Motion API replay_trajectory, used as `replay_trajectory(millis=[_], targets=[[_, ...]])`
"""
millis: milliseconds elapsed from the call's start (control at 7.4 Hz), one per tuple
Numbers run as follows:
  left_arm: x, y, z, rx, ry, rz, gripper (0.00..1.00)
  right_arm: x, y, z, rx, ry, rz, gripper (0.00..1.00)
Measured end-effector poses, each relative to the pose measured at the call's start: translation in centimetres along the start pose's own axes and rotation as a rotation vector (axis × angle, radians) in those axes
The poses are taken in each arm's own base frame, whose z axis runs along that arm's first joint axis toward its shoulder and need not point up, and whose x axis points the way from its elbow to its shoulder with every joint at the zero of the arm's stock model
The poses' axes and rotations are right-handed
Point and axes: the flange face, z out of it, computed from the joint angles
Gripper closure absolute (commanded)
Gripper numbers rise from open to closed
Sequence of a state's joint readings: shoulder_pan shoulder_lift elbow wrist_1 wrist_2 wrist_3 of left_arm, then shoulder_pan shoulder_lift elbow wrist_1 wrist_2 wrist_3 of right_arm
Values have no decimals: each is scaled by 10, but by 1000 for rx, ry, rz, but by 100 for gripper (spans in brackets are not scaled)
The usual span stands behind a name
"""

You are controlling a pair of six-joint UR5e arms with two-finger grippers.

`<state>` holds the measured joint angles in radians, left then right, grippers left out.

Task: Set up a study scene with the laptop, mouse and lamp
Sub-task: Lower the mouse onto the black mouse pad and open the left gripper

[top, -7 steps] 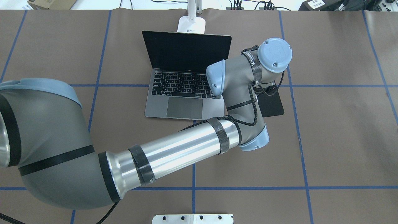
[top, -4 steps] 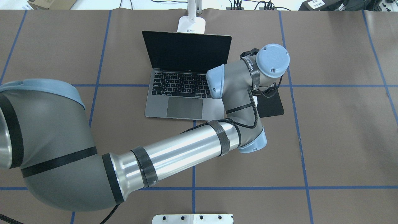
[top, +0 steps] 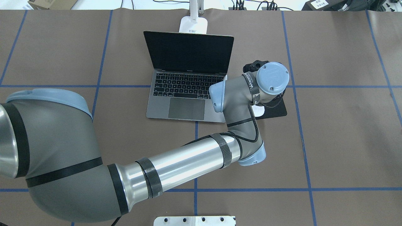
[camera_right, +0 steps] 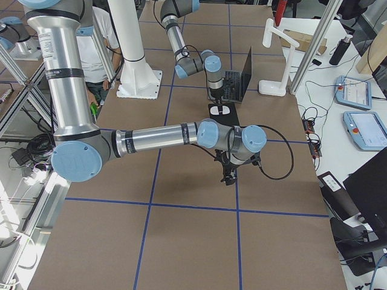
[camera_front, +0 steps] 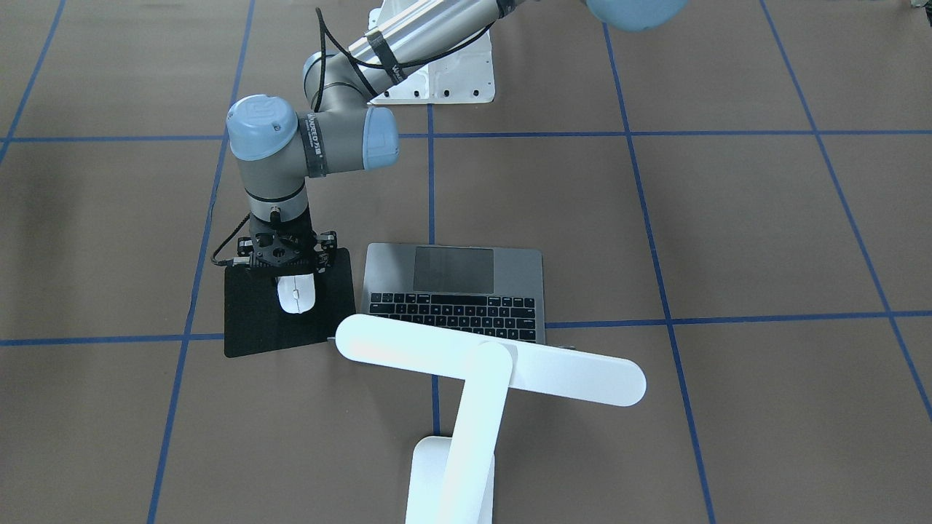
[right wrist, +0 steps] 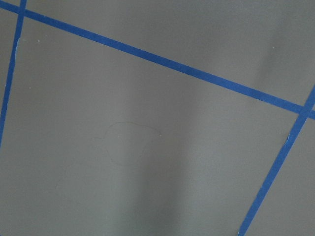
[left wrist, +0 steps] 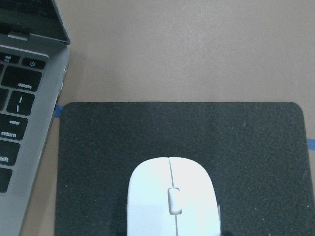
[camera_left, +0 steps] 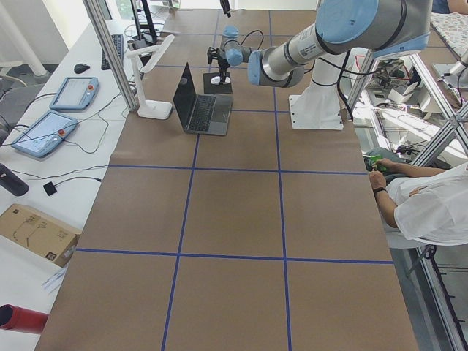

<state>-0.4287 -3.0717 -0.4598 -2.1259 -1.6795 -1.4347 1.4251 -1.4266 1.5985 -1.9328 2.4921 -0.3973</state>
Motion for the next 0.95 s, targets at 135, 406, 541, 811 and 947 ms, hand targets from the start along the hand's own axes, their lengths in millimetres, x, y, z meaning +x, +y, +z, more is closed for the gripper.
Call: replay_trajectory(millis=[135,406,541,811,947], targets=[[-1,0,1,2,8,-3,29,0,0,0,1,-2,0,1],[-4,-1,6,6,10,-6,19,-1,0,0,2,-3,-1,1],[-5,-1,8,10,12,-6,16,0,0,0,2,-3,0,1],[-5,-3,6,14,18,-5,10,0,0,0,2,-3,0,1],[-1,-6,-1,16,29,-1,8,-1,0,0,2,-3,-1,1]])
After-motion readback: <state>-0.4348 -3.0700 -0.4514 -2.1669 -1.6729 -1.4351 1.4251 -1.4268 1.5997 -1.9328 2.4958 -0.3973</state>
